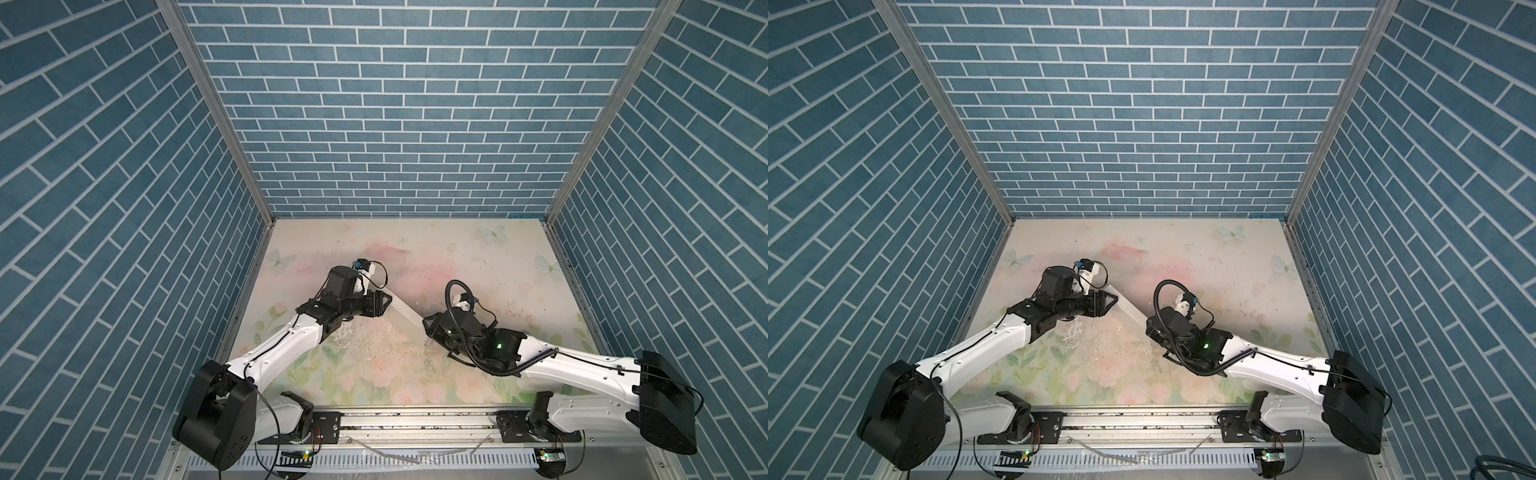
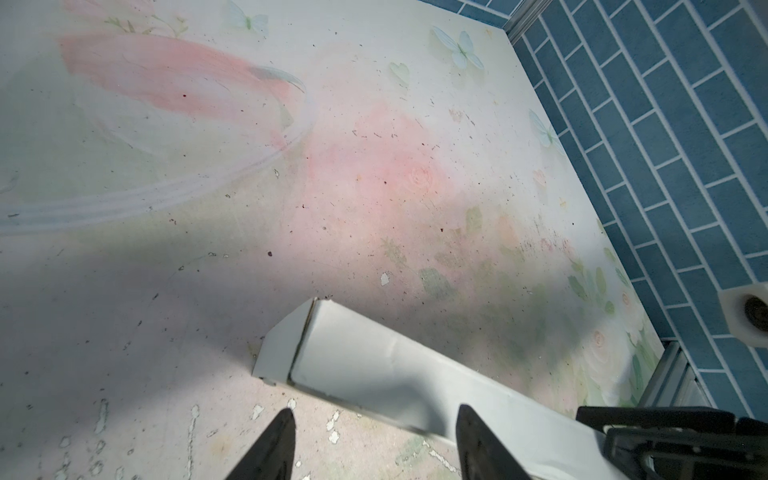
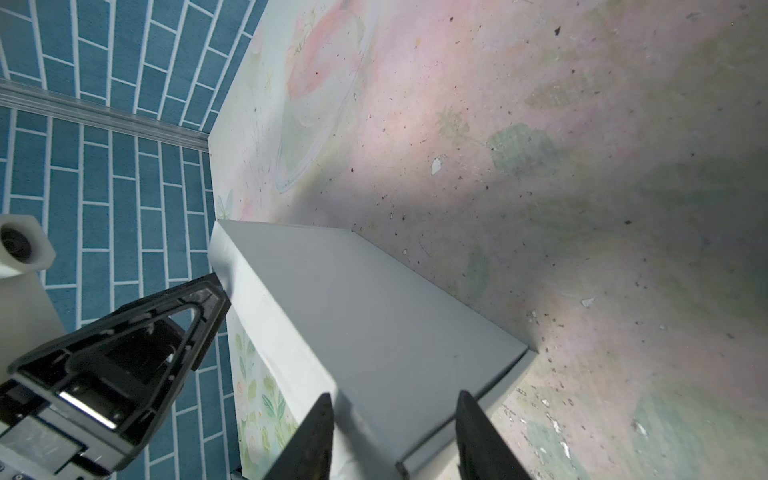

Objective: Fold the paper box

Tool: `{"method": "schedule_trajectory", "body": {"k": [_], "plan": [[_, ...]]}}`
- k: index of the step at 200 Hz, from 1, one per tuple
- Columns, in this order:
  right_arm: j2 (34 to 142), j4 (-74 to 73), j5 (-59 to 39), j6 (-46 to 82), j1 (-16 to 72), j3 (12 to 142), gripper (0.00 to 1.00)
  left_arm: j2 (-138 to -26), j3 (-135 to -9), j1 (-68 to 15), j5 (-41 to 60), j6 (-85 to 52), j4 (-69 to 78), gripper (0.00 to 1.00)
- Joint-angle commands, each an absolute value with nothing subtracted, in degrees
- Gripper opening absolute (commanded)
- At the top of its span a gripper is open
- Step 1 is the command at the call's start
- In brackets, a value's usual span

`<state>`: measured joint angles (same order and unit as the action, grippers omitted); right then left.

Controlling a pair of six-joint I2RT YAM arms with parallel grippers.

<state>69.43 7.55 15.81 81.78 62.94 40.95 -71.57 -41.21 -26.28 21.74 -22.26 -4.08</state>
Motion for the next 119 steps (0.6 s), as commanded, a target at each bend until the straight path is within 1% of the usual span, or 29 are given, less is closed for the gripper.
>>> {"method": "schedule_trajectory", "body": {"k": [1, 37, 74, 92, 119], "plan": [[69.0, 10.8, 15.8, 78.9, 62.6, 44.0, 0.48, -70.9, -40.2, -26.5, 20.8, -22.7, -4.9, 0.62], [64.2, 16.1, 14.8, 75.3, 62.7, 44.4, 0.47, -72.0, -40.2, -26.5, 19.5, -22.9, -4.9, 0.6], [58.2, 17.7, 14.4, 75.1, 62.8, 40.4, 0.44, -72.3, -39.0, -26.6, 17.8, -23.2, -4.7, 0.6], [57.8, 15.0, 13.5, 74.7, 62.8, 39.1, 0.44, -72.3, -38.8, -26.9, 17.1, -23.2, -4.7, 0.6], [60.4, 10.6, 11.4, 74.4, 62.8, 38.1, 0.44, -72.8, -38.4, -27.2, 16.4, -23.6, -4.1, 0.59]]}}
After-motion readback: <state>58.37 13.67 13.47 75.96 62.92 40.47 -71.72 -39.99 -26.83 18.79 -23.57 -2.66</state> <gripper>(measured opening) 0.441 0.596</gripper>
